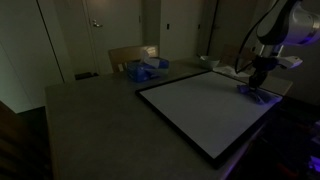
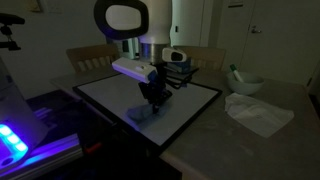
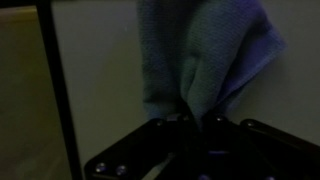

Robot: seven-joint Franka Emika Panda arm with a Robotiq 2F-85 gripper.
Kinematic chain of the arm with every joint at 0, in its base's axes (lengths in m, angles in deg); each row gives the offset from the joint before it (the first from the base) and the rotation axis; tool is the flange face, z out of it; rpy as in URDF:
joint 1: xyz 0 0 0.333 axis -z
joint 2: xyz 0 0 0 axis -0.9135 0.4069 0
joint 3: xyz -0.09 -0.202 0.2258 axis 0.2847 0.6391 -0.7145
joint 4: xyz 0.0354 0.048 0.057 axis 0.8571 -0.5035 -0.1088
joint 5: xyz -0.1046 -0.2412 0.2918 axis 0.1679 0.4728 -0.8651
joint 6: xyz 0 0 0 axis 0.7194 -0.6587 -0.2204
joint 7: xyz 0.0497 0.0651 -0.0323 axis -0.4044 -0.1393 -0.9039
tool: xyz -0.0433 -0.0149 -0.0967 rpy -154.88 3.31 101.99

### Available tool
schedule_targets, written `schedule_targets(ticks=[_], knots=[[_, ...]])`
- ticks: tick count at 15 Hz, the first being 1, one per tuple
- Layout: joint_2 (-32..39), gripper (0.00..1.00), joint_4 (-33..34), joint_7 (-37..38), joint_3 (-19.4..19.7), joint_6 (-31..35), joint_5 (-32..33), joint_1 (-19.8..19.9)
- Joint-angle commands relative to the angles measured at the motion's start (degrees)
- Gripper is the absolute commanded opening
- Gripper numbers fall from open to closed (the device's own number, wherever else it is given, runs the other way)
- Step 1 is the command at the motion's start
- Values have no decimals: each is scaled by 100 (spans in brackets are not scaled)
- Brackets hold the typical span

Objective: Use the towel to wipe the whiteboard

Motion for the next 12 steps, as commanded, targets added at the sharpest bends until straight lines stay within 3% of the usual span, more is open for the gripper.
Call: schedule_targets(ticks=[1,4,8,12], knots=[[415,3,-97,-593,-571,-390,-952,178],[363,3,-55,-1501,-805,-701,-1986,353],[262,3,-123,-2185,-565,-956,-2737,528],[240,3,-121,-2563,-647,-955,-3208,428]])
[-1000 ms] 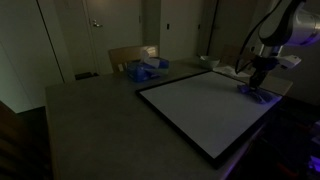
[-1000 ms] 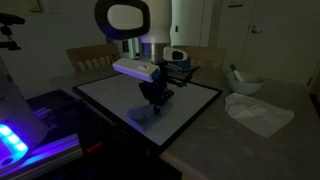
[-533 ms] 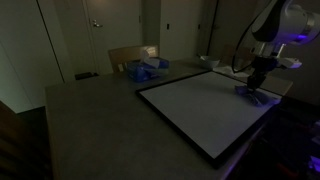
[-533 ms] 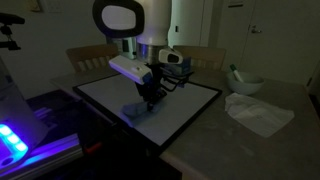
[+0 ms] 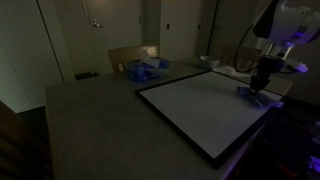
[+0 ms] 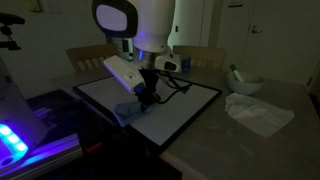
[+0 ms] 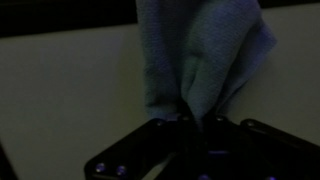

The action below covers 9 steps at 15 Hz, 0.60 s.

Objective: Use the towel to wipe the whiteboard

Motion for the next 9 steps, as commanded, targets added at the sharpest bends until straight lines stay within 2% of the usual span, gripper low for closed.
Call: schedule_targets(ticks=[1,9], knots=[[434,3,-96,-404,-118,144,-301,-104],[400,3,-24,-196,-276,229,-39,-503]])
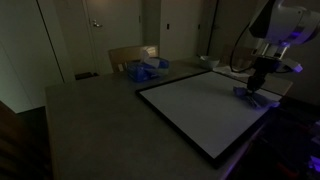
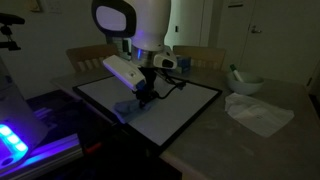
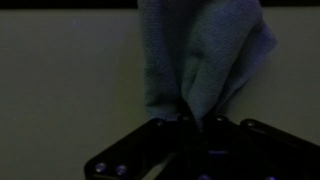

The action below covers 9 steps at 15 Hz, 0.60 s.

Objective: Use the towel to wipe the whiteboard

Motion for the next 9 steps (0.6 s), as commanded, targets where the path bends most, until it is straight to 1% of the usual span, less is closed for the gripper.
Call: schedule_targets(ticks=[1,5,9], knots=[[411,3,-22,22,-195,280,80,-298],[613,3,60,131,-147,868,330,-518],[947,3,331,319,-99,1174,528,-639]])
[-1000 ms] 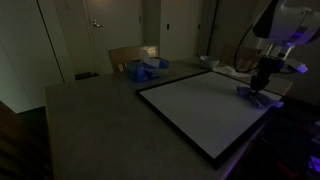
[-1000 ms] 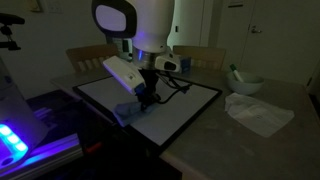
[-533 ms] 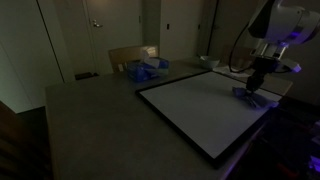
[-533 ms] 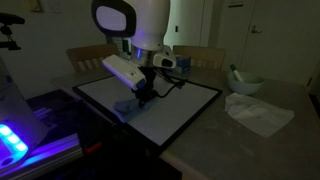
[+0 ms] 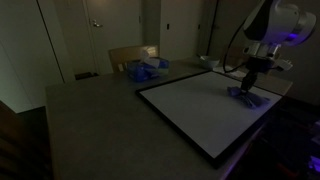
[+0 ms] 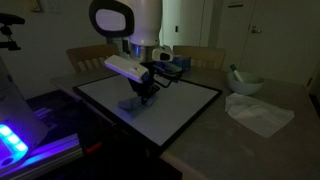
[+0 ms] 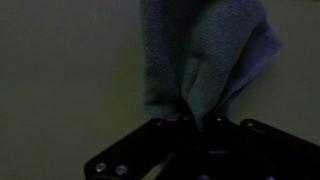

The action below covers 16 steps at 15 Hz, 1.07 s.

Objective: Use the towel to wipe the whiteboard

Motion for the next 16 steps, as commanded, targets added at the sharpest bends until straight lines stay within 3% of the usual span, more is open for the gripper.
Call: schedule_targets(ticks=[1,6,16], knots=[[979,3,450,163,5,595,130,-139],[1320,3,875,694,214,722,656,-329],[1811,3,1822,1258,590,291,1543,-617]])
